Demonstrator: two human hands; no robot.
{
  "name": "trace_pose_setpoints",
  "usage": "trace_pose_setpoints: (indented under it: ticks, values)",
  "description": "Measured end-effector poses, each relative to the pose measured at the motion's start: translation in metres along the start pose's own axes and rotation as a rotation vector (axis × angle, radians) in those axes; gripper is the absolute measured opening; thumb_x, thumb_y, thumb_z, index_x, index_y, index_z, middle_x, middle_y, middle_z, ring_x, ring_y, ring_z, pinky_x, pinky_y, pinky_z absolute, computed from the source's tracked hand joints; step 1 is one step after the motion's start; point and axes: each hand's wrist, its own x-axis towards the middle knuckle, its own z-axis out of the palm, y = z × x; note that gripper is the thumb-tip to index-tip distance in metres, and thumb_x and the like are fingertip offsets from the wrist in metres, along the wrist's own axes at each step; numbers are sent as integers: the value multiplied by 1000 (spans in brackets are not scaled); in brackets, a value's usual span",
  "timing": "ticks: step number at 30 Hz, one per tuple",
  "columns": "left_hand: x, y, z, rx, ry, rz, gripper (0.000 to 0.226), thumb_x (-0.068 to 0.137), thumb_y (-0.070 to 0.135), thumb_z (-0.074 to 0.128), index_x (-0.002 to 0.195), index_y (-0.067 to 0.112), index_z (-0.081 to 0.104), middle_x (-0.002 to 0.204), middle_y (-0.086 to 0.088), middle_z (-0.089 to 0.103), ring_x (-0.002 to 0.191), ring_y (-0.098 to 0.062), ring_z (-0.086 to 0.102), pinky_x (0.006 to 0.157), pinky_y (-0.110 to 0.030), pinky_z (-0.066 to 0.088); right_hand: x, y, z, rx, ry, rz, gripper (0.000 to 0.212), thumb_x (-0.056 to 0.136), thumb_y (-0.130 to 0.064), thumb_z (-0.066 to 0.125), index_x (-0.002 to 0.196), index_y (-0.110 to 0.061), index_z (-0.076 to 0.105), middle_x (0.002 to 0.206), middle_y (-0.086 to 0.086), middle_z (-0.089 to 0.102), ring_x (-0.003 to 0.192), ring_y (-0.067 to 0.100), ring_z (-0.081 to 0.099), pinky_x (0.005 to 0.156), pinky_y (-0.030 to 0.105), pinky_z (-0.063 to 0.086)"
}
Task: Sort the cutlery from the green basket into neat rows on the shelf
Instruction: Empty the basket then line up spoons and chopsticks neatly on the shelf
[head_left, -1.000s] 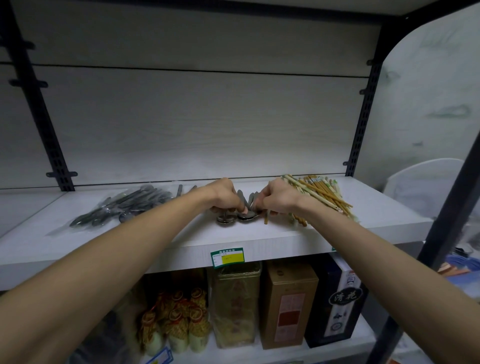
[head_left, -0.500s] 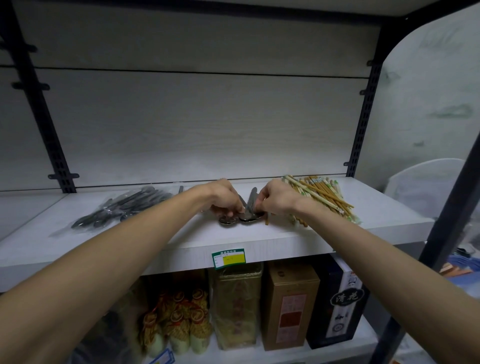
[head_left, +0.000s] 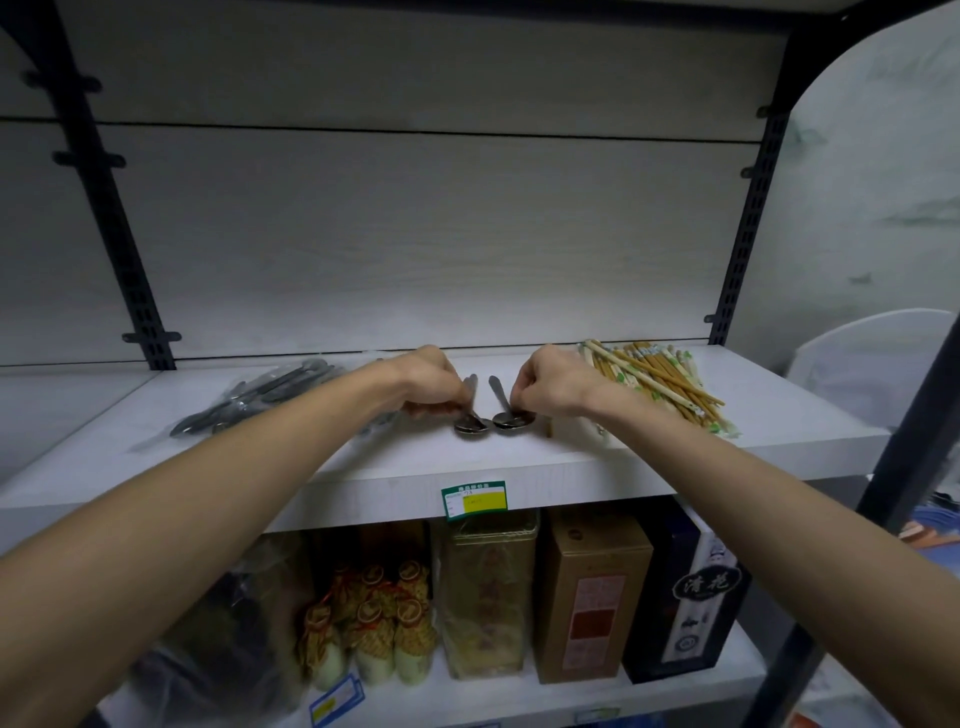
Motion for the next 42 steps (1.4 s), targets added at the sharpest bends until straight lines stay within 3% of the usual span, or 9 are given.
trace_pose_setpoints:
  ticks: [7,11,16,19,21,26,30,35,42]
  values:
    - [-6,4,0,189,-53,3,28,94,26,64,95,3,78,75,-4,71,68,-19,57,49,-24,35,-2,-3,-6,-71,-19,-12,18,81,-30,74,79,-13,81,84,0,75,83,18,68,76,33,59]
    - [-9,10,0,261,-58,-11,23,93,28,63,87,11,78,75,1,76,63,-12,61,54,-24,40,-2,-4,-9,-116,-24,21,26,82,-31,73,65,-12,66,66,2,54,64,20,50,58,27,39]
    - [-1,7,-2,339,93,-29,35,89,44,61,81,14,76,73,0,77,68,-17,71,81,-32,58,1,-2,-14,-112,-29,113,42,88,-50,67,69,-12,66,62,0,61,59,16,56,57,26,43]
    - [5,6,1,377,106,-70,50,82,66,63,78,17,71,64,4,74,68,-17,72,86,-33,57,4,-8,-10,-181,-45,163,54,84,-65,64,68,-14,58,66,1,59,67,19,58,60,28,42]
    - [9,8,4,388,97,-76,52,79,70,64,74,19,70,61,5,73,67,-16,70,83,-30,54,8,-13,-9,-226,-58,173,55,81,-68,65,71,-15,56,70,0,57,75,20,59,66,29,43]
    - [15,13,6,368,89,-98,37,84,51,69,67,18,65,54,3,64,56,-16,58,62,-25,43,15,-19,-7,-304,-76,170,38,87,-52,64,75,-17,55,76,-1,61,65,14,54,56,27,37]
    - [20,13,9,353,119,-98,37,88,48,65,68,18,59,61,2,62,59,-16,55,57,-26,38,20,-18,-2,-273,-69,169,37,91,-50,60,75,-16,55,76,0,63,71,19,59,66,28,42]
    - [28,14,11,267,85,-94,26,87,38,68,74,16,62,59,0,66,55,-17,56,56,-24,41,22,-18,-6,-147,-122,194,41,95,-48,58,73,-13,54,71,3,59,59,17,52,54,27,39]
    - [27,16,13,323,106,-62,29,88,41,66,72,16,64,58,1,67,58,-19,59,63,-26,45,28,-15,-4,-171,-100,188,33,89,-42,63,73,-14,56,67,1,60,58,17,55,55,26,40]
